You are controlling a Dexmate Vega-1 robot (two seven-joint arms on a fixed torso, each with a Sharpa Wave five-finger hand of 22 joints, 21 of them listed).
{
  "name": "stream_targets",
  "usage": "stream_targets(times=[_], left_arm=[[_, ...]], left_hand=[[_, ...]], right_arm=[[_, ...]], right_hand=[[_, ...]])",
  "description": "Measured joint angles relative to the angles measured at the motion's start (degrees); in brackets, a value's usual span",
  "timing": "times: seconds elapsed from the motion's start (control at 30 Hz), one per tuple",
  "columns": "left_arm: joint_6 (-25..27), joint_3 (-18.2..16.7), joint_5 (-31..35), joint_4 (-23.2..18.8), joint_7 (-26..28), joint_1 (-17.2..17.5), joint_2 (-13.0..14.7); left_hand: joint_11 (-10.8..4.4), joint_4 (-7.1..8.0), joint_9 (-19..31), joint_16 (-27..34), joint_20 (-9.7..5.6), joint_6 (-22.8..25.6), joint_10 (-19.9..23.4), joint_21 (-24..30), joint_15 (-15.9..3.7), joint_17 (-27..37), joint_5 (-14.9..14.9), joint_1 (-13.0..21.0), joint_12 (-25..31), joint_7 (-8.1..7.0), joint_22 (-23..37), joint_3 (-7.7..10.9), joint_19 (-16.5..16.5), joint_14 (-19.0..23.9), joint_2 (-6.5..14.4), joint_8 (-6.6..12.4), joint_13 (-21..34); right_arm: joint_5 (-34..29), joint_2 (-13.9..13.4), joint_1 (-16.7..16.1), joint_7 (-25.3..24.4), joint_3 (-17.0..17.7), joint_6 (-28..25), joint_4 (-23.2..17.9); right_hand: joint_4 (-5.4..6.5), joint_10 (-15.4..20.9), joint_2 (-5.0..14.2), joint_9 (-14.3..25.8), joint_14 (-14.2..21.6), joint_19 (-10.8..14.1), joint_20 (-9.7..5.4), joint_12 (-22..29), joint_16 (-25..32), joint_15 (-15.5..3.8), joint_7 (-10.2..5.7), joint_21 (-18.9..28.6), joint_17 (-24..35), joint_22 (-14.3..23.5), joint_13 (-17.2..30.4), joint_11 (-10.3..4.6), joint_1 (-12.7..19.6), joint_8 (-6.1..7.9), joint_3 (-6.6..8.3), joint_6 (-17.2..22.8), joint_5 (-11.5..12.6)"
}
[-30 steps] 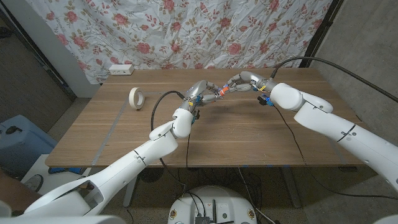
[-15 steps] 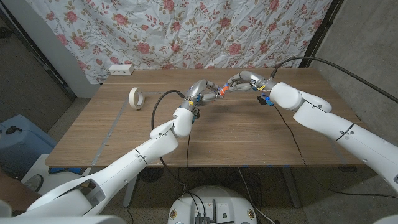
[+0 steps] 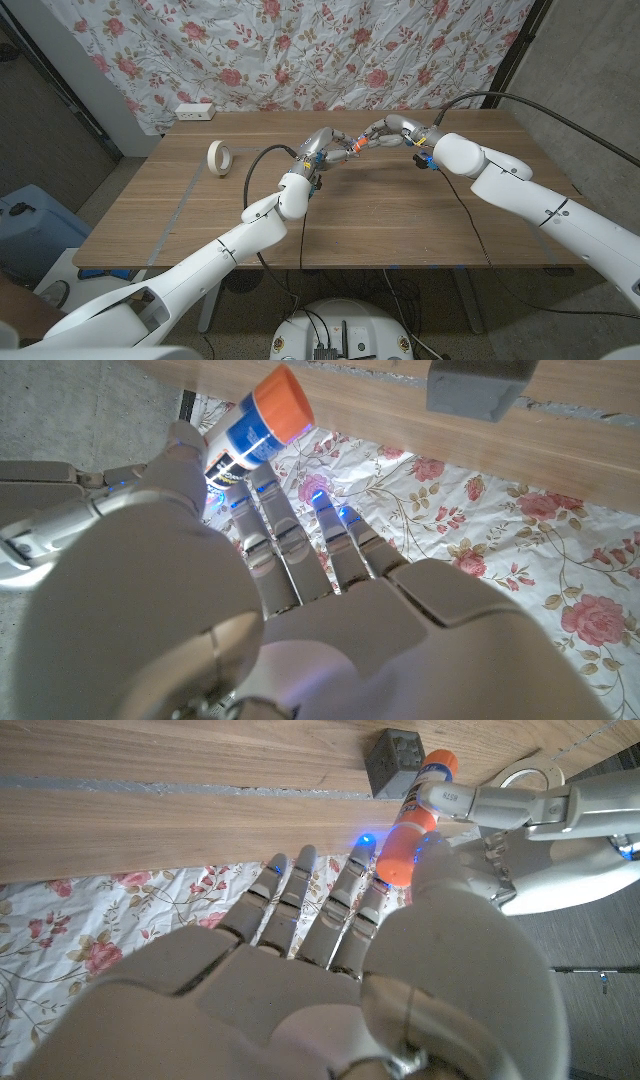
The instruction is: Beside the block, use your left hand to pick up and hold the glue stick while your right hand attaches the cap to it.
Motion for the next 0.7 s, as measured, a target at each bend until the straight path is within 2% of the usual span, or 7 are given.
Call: stream_targets(times=[0.13,0.23,0.43,0.7], left_arm=[[0.0,0.0,0.0,-0.2,0.0,0.1,0.1],[0.2,0.0,0.0,-0.4,0.0,0.2,0.2],[0.3,-0.1,-0.1,-0.5,0.0,0.4,0.4],[0.3,-0.1,-0.2,-0.6,-0.2,0.4,0.4]], left_hand=[[0.00,0.00,0.0,0.0,0.00,0.0,0.0,0.0,0.00,0.0,0.0,0.0,0.0,0.00,0.0,0.00,0.0,0.0,0.0,0.01,0.0],[0.00,0.00,0.0,0.0,0.00,0.0,0.0,0.0,0.00,0.0,0.0,0.0,0.0,0.00,0.0,0.00,0.0,0.0,0.0,0.01,0.0],[-0.01,0.00,0.0,0.0,0.00,0.0,0.0,0.0,0.00,0.0,0.0,0.0,0.0,0.00,0.0,0.00,0.0,0.0,0.0,0.01,0.0],[-0.01,0.00,0.0,0.0,0.00,0.0,0.0,0.0,0.00,0.0,0.0,0.0,0.0,0.00,0.0,0.00,0.0,0.0,0.0,-0.02,0.0]], right_arm=[[0.1,-0.2,-0.1,0.0,0.1,0.0,-0.2],[0.2,-0.3,-0.2,0.0,0.3,0.0,-0.5],[0.4,-0.6,-0.3,0.0,0.5,0.0,-0.8],[0.7,-0.8,-0.2,0.4,0.7,0.0,-0.8]], right_hand=[[0.00,-1.7,-0.02,-0.2,-0.4,-0.3,0.34,-0.2,-0.3,-0.02,0.19,0.0,-0.2,0.0,-0.1,0.15,0.0,-1.24,-0.48,-1.7,0.2],[0.18,-2.7,-0.69,-0.1,-0.8,-0.5,0.50,-0.2,-0.5,-0.11,0.12,0.0,-0.2,0.1,-0.1,0.09,-0.7,-1.63,-0.64,-2.2,0.2],[0.16,-5.4,-1.37,-0.1,-1.8,-1.0,0.97,-0.2,-1.1,-0.06,0.10,0.0,-0.2,0.1,-0.1,0.23,-1.4,-3.37,-1.12,-4.9,0.7],[0.41,-9.5,-2.06,-0.3,-3.4,-2.1,2.04,-0.4,-1.9,-0.11,0.18,0.0,-0.5,0.1,-0.3,0.99,-2.1,-5.35,-1.81,-7.8,1.1]])
